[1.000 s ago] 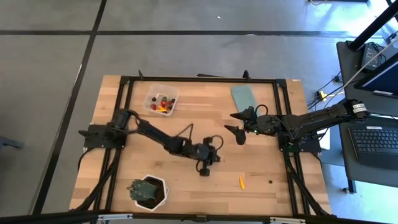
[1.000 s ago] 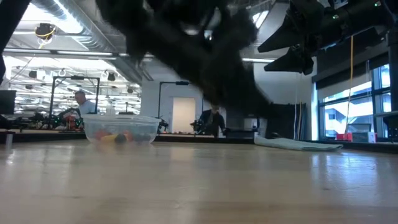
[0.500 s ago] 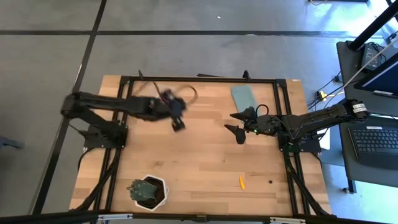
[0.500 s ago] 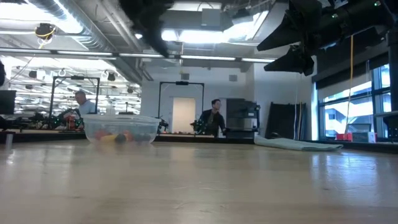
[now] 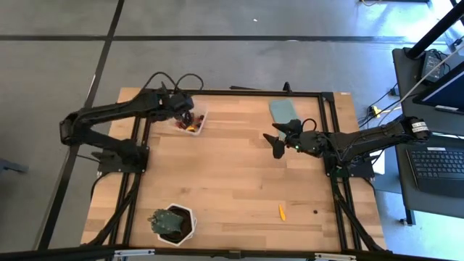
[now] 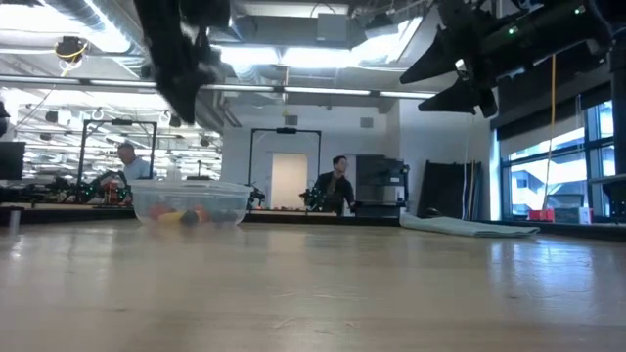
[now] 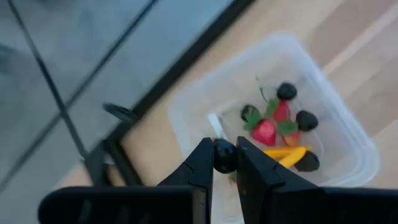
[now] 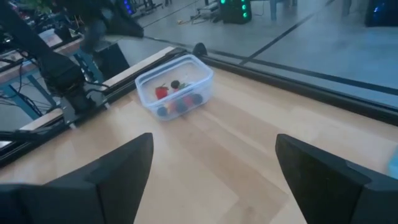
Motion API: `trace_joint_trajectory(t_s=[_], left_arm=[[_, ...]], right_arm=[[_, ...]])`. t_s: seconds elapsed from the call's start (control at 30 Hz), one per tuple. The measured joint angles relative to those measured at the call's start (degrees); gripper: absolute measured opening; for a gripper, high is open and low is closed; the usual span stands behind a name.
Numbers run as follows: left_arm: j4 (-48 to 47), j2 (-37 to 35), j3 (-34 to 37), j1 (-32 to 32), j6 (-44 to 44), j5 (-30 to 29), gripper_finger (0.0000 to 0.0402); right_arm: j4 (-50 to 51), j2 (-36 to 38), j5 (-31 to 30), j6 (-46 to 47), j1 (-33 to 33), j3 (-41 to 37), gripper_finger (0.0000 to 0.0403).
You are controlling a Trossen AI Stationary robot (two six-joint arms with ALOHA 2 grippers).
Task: Pick and placing Produce into tupperware
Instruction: Put the blueberry into the transparent bin, then put the yellow corn into the transparent bin
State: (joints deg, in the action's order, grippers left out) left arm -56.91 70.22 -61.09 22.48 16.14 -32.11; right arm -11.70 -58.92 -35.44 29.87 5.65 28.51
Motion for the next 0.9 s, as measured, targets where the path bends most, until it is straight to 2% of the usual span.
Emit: trace_joint_trajectory(t_s=[0.2, 0.43, 0.6, 0.9], left_arm=[[11.70, 1.00, 12.77, 5.70, -0.03, 7.61, 0.0049], [27.03, 1.24, 24.42, 6.80, 1.72, 8.07, 0.0045], [32.93, 1.22, 27.97, 6.78, 1.71, 8.06, 0.0058], [33.75, 1.20, 28.14, 6.75, 1.29, 7.33, 0.0114]], right_arm=[[-0.16, 0.00, 0.02, -0.07, -0.79, 0.00, 0.0339], [-0.23, 0.00, 0.07, -0.35, -0.88, -0.02, 0.0339], [-0.16, 0.00, 0.05, -0.30, -0.88, -0.01, 0.0339], [-0.11, 0.00, 0.07, -0.33, -0.88, -0.02, 0.0339]])
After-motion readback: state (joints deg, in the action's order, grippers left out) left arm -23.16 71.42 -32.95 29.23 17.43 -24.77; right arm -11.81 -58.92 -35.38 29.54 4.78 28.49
